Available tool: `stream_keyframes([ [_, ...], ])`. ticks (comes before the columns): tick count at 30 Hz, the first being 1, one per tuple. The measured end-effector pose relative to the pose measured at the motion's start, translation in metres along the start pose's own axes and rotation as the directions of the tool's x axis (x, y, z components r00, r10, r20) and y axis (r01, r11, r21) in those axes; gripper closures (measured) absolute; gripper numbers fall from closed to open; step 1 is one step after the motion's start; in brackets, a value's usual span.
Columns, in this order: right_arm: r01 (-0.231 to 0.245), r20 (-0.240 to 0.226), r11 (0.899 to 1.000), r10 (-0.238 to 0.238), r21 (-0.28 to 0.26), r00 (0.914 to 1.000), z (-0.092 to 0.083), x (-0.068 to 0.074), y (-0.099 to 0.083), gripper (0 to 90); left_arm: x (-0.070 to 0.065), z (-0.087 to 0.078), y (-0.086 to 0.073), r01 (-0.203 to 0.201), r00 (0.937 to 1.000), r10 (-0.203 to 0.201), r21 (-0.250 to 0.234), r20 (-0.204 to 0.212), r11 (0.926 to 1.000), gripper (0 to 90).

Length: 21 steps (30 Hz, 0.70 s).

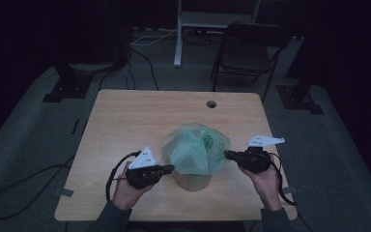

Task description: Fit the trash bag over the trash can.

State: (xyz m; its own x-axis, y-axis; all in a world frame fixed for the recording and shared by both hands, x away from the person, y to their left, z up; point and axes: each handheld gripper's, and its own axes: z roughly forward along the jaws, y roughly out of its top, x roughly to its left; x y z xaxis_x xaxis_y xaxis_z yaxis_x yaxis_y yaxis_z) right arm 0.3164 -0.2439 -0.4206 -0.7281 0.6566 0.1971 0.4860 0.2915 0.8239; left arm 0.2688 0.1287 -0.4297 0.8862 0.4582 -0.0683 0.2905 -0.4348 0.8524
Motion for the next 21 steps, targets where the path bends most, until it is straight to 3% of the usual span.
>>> stream_keyframes([
  [4, -0.036, 0.025, 0.999, 0.036, 0.031, 0.9991, -0.002, -0.007, -0.011, 89.9, -0.007, -0.002, -0.02, 0.001, 1.0, -0.001, 0.051, -0.002, 0.9987, 90.0],
  [8, -0.078, 0.034, 0.995, 0.076, 0.064, 0.9965, 0.002, -0.015, -0.023, 89.8, -0.004, 0.001, -0.041, 0.049, 0.9988, -0.049, 0.085, 0.004, 0.9952, 90.0],
  [15, -0.146, 0.05, 0.976, 0.139, 0.161, 0.989, 0.019, -0.027, -0.04, 89.8, 0.005, 0.013, -0.064, 0.096, 0.9954, -0.096, 0.147, -0.008, 0.9845, 90.0],
  [16, -0.15, 0.048, 0.973, 0.143, 0.178, 0.9885, 0.022, -0.028, -0.041, 89.7, 0.007, 0.012, -0.065, 0.102, 0.9948, -0.102, 0.14, -0.011, 0.9849, 89.9],
  [18, -0.152, 0.051, 0.969, 0.145, 0.195, 0.9881, 0.026, -0.028, -0.044, 89.2, 0.008, 0.006, -0.064, 0.097, 0.9951, -0.095, 0.107, -0.03, 0.9896, 81.3],
  [21, -0.137, 0.053, 0.978, 0.13, 0.157, 0.9901, 0.023, -0.027, -0.042, 81.0, 0.01, -0.01, -0.055, 0.076, 0.9969, -0.075, 0.029, -0.022, 0.9967, 69.5],
])
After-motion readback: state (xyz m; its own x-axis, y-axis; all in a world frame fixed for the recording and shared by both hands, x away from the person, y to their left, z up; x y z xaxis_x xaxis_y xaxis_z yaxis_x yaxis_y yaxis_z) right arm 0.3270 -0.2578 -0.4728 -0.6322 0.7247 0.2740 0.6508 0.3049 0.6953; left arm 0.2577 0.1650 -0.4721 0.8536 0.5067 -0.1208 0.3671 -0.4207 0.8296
